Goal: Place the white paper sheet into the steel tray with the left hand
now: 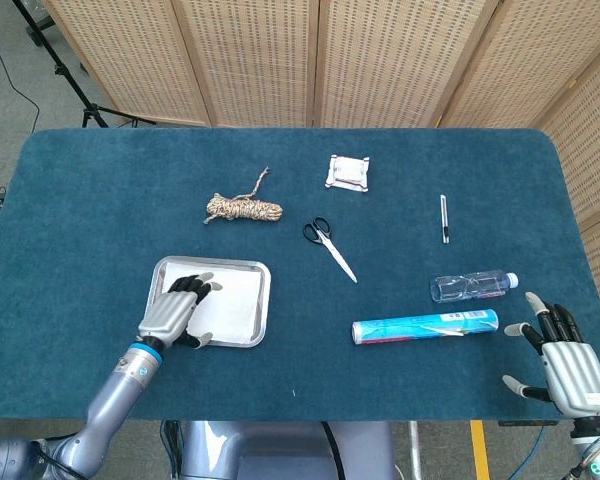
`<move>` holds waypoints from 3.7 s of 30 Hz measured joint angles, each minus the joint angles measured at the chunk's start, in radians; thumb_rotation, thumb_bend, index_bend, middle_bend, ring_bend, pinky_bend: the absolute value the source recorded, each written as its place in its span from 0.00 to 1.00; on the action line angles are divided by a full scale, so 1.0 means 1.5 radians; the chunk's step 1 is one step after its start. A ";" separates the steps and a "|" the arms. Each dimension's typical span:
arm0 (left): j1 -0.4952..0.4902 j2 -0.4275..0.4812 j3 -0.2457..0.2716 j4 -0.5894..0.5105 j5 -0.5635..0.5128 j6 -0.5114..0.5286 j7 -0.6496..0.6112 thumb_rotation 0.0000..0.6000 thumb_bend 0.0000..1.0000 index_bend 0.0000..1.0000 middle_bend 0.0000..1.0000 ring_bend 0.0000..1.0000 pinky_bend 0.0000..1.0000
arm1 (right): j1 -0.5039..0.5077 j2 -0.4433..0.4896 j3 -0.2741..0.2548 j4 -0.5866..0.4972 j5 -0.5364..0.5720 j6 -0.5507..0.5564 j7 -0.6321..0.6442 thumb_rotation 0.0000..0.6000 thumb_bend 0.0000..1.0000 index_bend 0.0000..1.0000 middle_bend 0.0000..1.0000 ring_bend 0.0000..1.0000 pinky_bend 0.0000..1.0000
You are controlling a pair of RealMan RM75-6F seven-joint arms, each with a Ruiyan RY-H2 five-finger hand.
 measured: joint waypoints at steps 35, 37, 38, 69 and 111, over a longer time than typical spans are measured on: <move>-0.169 0.016 0.020 0.005 -0.180 -0.112 -0.083 1.00 0.26 0.19 0.00 0.00 0.00 | -0.001 0.003 0.000 -0.001 -0.001 0.002 0.008 1.00 0.00 0.33 0.01 0.00 0.00; -0.172 0.017 0.022 0.004 -0.183 -0.110 -0.083 1.00 0.26 0.19 0.00 0.00 0.00 | -0.001 0.003 0.000 0.000 -0.001 0.002 0.008 1.00 0.00 0.33 0.01 0.00 0.00; -0.175 0.017 0.024 0.004 -0.186 -0.109 -0.083 1.00 0.26 0.19 0.00 0.00 0.00 | -0.001 0.003 0.000 0.000 -0.001 0.002 0.008 1.00 0.00 0.33 0.01 0.00 0.00; -0.217 -0.021 0.058 0.036 -0.214 -0.090 -0.105 1.00 0.26 0.19 0.00 0.00 0.00 | -0.001 0.005 -0.001 -0.001 -0.002 0.002 0.012 1.00 0.00 0.33 0.01 0.00 0.00; -0.193 -0.004 0.037 0.000 -0.160 -0.043 -0.145 1.00 0.26 0.19 0.00 0.00 0.00 | -0.003 0.007 -0.003 -0.003 -0.008 0.005 0.012 1.00 0.00 0.33 0.01 0.00 0.00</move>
